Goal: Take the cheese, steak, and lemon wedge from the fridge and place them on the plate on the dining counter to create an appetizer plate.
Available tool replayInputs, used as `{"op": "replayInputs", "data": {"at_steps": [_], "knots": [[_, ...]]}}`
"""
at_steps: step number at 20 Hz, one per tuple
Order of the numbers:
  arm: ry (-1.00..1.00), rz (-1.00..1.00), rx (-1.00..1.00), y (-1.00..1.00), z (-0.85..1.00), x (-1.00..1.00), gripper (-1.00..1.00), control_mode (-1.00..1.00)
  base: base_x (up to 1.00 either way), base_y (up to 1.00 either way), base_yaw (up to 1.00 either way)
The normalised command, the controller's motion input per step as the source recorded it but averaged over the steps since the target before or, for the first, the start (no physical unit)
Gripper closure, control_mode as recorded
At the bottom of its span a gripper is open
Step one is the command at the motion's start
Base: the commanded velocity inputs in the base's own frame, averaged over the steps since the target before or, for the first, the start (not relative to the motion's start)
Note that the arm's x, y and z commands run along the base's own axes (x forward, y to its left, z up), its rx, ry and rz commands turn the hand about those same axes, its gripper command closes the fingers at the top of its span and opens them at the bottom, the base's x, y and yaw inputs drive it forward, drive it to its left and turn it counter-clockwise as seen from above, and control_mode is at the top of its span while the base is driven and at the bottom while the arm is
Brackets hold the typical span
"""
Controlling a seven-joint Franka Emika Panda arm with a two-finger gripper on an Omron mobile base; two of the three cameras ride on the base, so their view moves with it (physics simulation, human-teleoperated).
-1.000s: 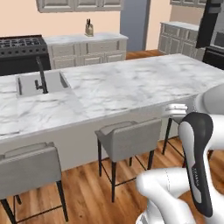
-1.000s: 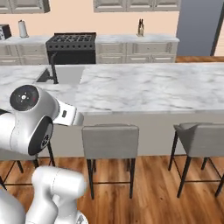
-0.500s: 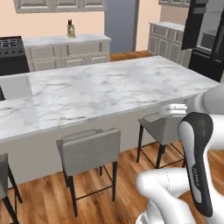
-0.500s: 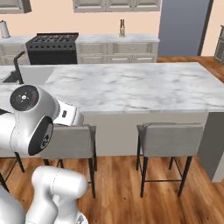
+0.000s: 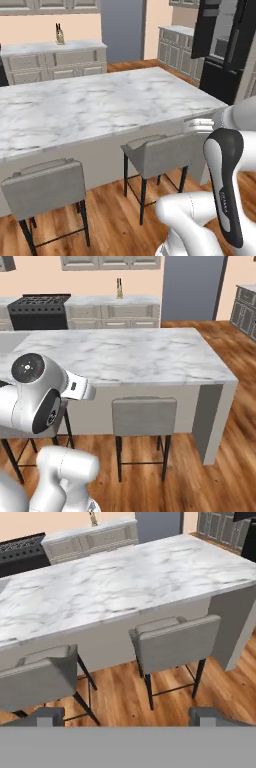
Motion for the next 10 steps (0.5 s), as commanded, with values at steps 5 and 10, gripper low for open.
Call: {"op": "replayInputs", "data": {"at_steps": [5,10], "knots": [[0.00,0.00,0.00,0.00,0.00,0.00,-1.00,1.00,0.26,-1.00,0.00],[0.00,0.00,0.00,0.00,0.00,0.00,-1.00,1.00,0.40,-1.00,0.00]]}}
